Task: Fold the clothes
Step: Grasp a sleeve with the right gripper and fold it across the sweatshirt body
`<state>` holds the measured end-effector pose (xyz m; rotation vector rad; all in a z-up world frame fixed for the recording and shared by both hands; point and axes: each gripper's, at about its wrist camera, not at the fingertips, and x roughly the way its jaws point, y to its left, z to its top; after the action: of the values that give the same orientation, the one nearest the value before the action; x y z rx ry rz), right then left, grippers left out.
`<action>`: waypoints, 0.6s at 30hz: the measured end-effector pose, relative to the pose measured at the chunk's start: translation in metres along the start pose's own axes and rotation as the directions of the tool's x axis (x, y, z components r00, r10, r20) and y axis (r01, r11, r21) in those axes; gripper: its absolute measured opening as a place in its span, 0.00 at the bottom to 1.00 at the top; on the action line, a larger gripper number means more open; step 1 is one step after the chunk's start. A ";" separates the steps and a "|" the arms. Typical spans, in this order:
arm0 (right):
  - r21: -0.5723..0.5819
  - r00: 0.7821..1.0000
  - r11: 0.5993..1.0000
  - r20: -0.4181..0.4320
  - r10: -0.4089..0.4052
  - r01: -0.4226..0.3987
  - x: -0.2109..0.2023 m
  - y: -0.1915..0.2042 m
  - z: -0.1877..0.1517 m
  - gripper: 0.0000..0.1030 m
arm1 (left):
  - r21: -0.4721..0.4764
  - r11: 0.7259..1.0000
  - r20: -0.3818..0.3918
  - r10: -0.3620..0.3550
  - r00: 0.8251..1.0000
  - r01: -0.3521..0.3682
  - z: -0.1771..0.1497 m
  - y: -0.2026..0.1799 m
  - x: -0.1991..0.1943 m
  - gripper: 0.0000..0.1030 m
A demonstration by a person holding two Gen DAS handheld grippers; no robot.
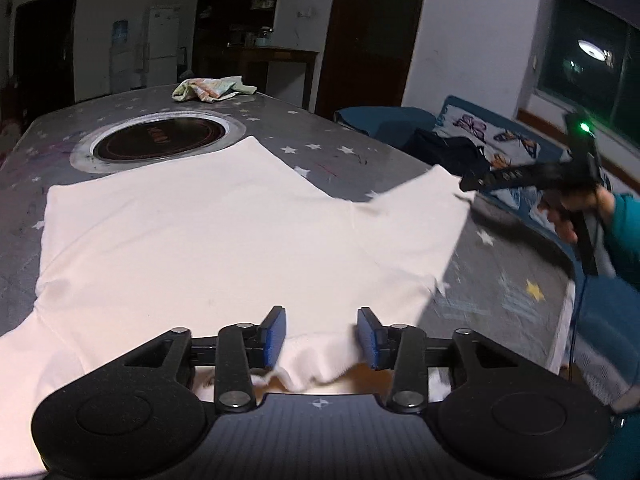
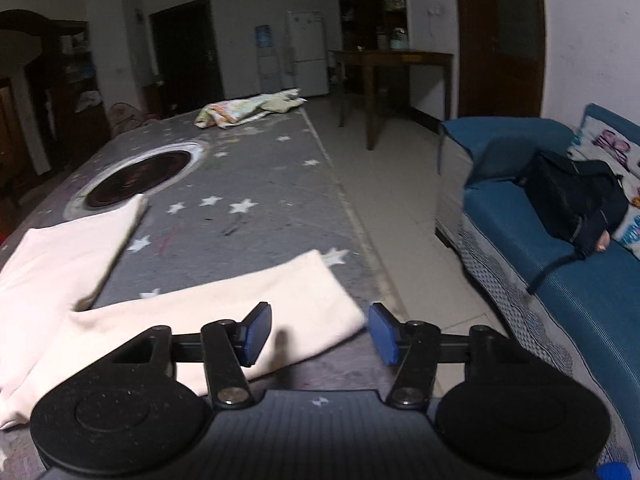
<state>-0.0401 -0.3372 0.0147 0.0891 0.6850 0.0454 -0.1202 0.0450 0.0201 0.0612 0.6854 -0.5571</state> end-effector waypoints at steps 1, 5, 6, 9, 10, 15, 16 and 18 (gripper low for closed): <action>0.006 1.000 1.000 -0.008 -0.008 0.008 0.003 -0.002 -0.001 0.49 | 0.016 1.000 0.003 0.000 1.000 0.000 -0.002 -0.002 -0.003 0.47; 0.024 1.000 0.999 -0.015 -0.020 0.021 0.008 -0.009 -0.006 0.41 | 0.061 0.998 -0.009 -0.010 1.000 0.011 -0.007 -0.010 -0.011 0.48; 0.030 1.000 0.999 -0.012 -0.019 0.019 0.008 -0.009 -0.006 0.41 | 0.070 0.997 -0.014 -0.013 1.000 0.014 -0.007 -0.012 -0.012 0.48; 0.061 1.000 0.998 -0.007 -0.005 0.005 0.007 -0.013 -0.007 0.41 | 0.071 0.997 0.027 -0.019 0.999 0.017 -0.001 -0.014 -0.019 0.48; 0.062 1.000 0.998 -0.006 -0.005 0.005 0.007 -0.013 -0.007 0.41 | 0.059 0.998 0.042 -0.027 0.999 0.025 0.003 -0.014 -0.019 0.49; 0.063 1.000 0.998 -0.003 0.005 -0.005 0.009 -0.011 -0.006 0.20 | 0.030 0.998 0.056 -0.063 0.996 0.061 0.013 -0.021 -0.005 0.49; 0.069 1.000 0.998 0.002 0.011 -0.011 0.009 -0.011 -0.006 0.15 | 0.041 0.997 0.051 -0.072 0.996 0.069 0.014 -0.025 -0.001 0.49; 0.080 1.000 0.997 0.012 0.022 -0.023 0.007 -0.012 -0.006 0.09 | 0.058 0.995 0.041 -0.083 0.996 0.080 0.015 -0.033 0.006 0.49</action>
<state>-0.0380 -0.3485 0.0046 0.1740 0.6750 0.0395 -0.1246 0.0109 0.0320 0.0739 0.6321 -0.6546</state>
